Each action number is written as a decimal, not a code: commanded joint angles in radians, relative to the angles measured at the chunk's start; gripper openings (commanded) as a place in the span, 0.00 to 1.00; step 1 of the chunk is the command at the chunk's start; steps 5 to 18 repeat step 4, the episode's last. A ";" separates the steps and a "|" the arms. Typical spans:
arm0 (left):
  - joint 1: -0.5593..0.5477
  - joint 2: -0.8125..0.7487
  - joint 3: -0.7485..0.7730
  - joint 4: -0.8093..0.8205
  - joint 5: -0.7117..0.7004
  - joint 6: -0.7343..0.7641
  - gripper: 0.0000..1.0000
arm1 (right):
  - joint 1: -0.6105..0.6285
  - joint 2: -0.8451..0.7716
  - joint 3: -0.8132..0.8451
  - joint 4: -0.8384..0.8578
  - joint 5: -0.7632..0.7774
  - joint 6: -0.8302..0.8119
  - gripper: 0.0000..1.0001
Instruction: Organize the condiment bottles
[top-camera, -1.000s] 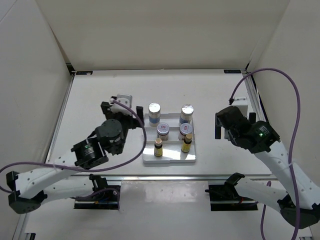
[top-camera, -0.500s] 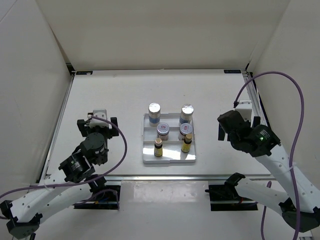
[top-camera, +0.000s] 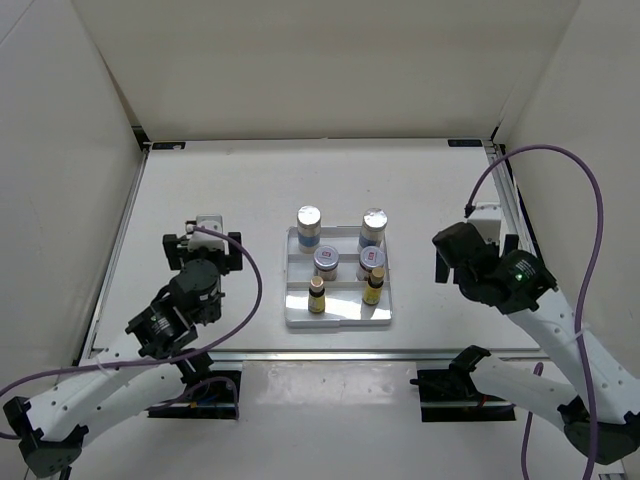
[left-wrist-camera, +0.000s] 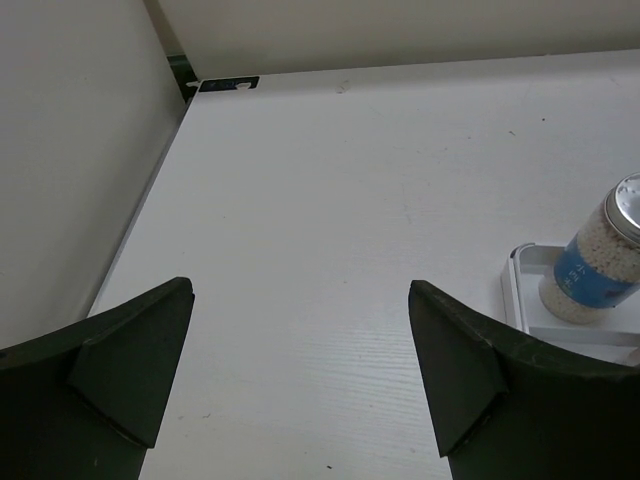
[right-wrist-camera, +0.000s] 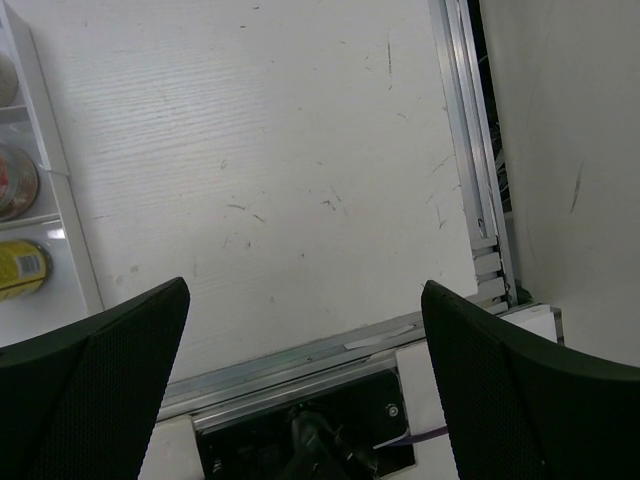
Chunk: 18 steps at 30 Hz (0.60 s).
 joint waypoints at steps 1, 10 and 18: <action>0.004 -0.019 -0.020 0.061 0.018 0.058 0.99 | -0.003 -0.005 -0.011 0.012 0.019 0.014 1.00; 0.004 -0.041 -0.078 0.104 0.051 0.155 0.99 | -0.003 -0.005 -0.002 0.012 0.019 0.014 1.00; 0.004 -0.041 -0.078 0.104 0.051 0.155 0.99 | -0.003 -0.005 -0.002 0.012 0.019 0.014 1.00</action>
